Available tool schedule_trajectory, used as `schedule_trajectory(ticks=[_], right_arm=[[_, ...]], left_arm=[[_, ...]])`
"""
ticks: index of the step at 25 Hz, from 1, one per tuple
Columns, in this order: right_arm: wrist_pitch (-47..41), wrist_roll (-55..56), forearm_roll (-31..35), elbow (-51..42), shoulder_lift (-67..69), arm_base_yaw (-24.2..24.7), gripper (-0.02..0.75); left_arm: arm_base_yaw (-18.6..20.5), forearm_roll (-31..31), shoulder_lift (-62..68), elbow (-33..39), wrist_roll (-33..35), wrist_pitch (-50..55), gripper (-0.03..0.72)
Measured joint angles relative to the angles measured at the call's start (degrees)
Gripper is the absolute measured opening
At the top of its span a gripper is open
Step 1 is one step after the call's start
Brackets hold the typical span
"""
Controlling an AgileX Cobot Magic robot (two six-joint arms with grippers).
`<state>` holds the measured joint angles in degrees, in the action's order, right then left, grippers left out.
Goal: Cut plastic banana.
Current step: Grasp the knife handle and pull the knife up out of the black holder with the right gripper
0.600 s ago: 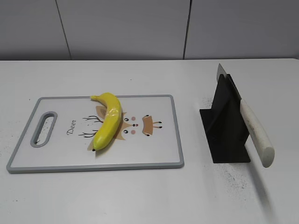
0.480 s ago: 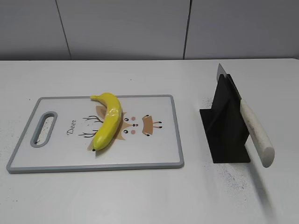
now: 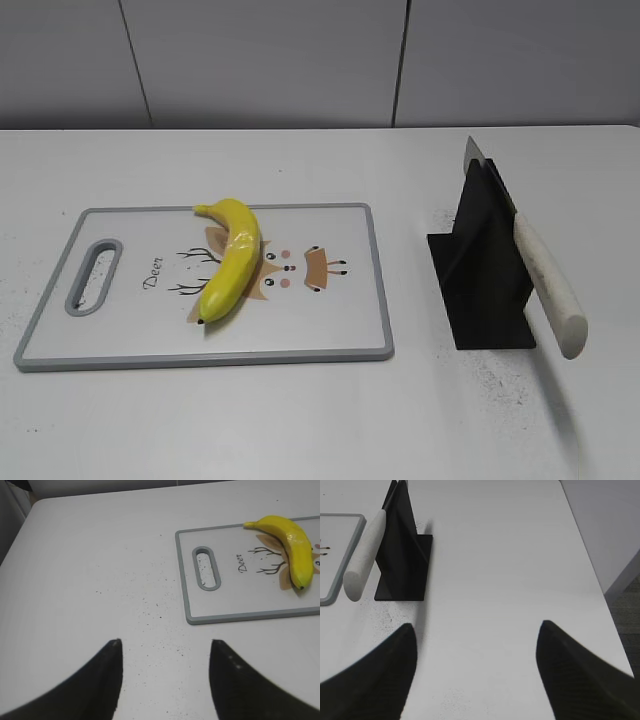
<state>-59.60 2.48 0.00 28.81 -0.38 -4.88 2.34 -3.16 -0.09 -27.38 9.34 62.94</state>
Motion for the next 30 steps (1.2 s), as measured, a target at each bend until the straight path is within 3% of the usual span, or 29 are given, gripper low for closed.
schedule_trajectory(ticks=[25, 30], right_arm=[[-0.01, 0.0, 0.67, 0.0, 0.0, 0.0, 0.563], [0.17, 0.0, 3.84, 1.32, 0.94, 0.0, 0.538]], left_arm=[[0.0, -0.06, 0.22, 0.0, 0.0, 0.0, 0.572], [0.0, -0.1, 0.22, 0.0, 0.0, 0.0, 0.57]])
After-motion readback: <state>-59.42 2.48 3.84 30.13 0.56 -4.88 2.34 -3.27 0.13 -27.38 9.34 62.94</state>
